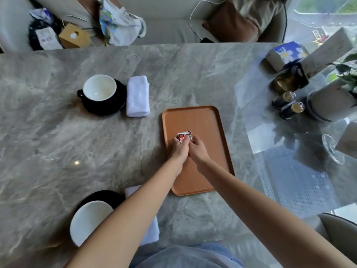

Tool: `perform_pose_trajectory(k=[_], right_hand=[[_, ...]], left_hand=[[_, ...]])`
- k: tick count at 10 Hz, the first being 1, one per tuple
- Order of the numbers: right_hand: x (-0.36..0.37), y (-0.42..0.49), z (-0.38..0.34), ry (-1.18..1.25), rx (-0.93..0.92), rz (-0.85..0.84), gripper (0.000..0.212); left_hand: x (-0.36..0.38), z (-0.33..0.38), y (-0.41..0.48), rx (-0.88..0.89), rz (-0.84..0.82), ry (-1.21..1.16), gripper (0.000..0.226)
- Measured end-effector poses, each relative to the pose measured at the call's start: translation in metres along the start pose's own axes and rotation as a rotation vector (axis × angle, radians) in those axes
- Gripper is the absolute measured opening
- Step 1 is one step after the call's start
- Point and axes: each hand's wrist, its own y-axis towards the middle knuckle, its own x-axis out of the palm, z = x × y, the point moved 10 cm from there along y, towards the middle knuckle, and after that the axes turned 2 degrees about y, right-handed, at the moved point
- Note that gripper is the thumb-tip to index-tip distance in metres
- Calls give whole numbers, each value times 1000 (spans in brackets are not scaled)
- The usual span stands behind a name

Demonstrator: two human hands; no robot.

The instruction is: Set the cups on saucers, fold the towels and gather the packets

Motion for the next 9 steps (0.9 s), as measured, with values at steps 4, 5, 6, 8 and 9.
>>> perform_pose_trajectory(k=[4, 5, 6, 8, 9], right_hand=[[-14, 26, 0, -468, -84, -2, 31], [-13, 29, 3, -464, -88, -12, 35], [-14, 30, 3, -471, -68, -2, 34], [-21, 28, 3, -546, -64, 44, 38], [-25, 19, -6, -634, -115, 97, 52]], left_hand=[[8, 3, 24, -106, 129, 266, 59], [8, 4, 25, -86, 132, 300, 60], [6, 5, 25, -74, 123, 311, 57], [5, 9, 17, -3, 68, 279, 59], [-1, 9, 11, 24, 77, 310, 68]])
